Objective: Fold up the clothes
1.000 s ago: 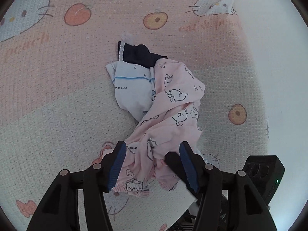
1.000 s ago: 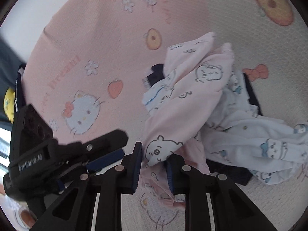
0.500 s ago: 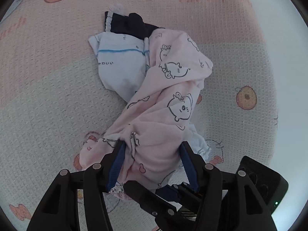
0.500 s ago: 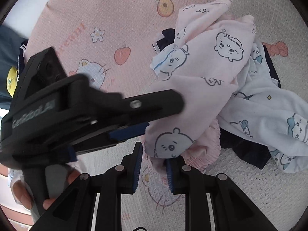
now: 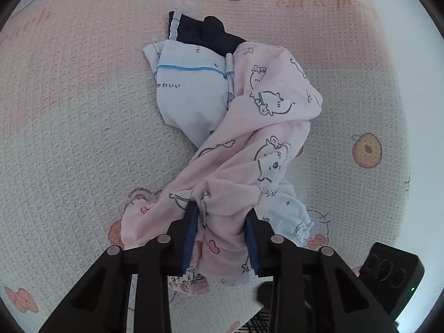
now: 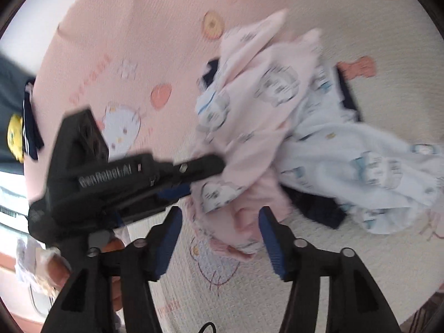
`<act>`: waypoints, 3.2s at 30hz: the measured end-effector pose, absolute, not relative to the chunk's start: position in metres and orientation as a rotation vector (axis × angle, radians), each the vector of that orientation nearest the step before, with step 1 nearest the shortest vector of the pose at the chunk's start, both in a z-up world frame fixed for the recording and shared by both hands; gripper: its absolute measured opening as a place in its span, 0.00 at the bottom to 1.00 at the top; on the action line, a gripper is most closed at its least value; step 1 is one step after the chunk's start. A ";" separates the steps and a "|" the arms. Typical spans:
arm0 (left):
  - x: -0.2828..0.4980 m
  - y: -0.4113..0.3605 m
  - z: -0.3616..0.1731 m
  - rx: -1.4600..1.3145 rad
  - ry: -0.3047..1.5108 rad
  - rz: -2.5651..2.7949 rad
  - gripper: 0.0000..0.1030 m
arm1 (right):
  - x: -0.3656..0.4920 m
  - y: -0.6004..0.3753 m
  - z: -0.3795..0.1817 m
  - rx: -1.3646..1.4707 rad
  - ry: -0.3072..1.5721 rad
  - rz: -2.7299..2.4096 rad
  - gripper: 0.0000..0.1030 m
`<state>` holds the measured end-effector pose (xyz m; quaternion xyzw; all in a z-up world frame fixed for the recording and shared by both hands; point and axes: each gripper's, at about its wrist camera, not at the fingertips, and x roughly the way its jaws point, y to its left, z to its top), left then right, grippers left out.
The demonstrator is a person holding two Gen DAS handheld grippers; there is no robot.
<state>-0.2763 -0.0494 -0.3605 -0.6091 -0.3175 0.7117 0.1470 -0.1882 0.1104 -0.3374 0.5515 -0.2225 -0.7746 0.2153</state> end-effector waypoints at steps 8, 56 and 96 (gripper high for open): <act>-0.269 -0.050 -0.354 -1.747 -0.896 2.087 0.26 | -0.202 0.147 -0.357 1.493 -1.026 -2.165 0.68; -0.269 -0.097 -0.346 -1.734 -0.985 2.204 0.63 | -0.232 0.087 -0.389 1.592 -0.889 -1.939 0.15; -0.243 -0.119 -0.375 -1.707 -1.232 2.083 0.19 | -0.267 0.086 -0.368 1.546 -0.987 -2.110 0.23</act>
